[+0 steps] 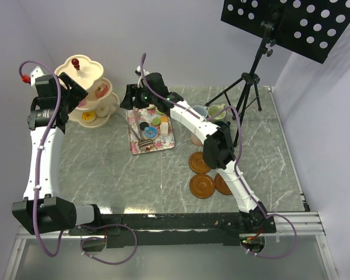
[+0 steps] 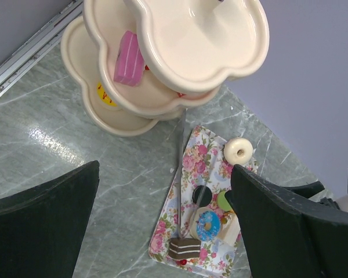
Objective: Serve the afternoon tea
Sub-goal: Place the desert on the desert table, then pick up the clamp from the tray.
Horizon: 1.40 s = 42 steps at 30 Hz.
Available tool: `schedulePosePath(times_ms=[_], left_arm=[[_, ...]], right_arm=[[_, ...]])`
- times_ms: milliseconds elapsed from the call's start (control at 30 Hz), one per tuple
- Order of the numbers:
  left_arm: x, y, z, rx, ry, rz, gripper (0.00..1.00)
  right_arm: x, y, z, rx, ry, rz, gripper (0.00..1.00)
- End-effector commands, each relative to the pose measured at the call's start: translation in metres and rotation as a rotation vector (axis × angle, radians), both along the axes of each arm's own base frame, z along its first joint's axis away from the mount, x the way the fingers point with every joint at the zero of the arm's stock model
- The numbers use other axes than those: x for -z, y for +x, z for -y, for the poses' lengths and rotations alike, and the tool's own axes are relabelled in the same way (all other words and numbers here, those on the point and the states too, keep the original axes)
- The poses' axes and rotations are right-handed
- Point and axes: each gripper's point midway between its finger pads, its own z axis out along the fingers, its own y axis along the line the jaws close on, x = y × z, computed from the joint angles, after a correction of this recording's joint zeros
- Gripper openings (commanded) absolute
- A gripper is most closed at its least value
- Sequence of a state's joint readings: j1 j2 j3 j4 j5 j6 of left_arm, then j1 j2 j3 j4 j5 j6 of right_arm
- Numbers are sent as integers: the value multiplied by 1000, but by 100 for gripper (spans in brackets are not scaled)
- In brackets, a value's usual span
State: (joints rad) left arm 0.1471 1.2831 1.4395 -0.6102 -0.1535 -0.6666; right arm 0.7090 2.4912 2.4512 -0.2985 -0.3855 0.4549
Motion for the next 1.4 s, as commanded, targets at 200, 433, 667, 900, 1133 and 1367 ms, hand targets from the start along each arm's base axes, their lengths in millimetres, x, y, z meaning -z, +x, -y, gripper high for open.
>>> schedulePosePath(times_ms=[200,433,667,900,1133,1367], left_arm=[[-16,-9,0,-3,13,53,100],[8,-5,15,91,63,12,97],[56,0,90,280,101,-110,96],[131,16,172,467,7,-219,98],[186,72,191,469,65,-313,95],[226,104,193,475,130,-376,92]], right_arm=[[8,-19,8,-61,-68,58,85],[41,-15,28,35,-168,46,81],[-9,-19,68,124,-97,90,82],[-75,-24,171,281,-7,153,86],[-117,-39,244,343,-32,200,86],[-142,-50,269,350,2,228,86]])
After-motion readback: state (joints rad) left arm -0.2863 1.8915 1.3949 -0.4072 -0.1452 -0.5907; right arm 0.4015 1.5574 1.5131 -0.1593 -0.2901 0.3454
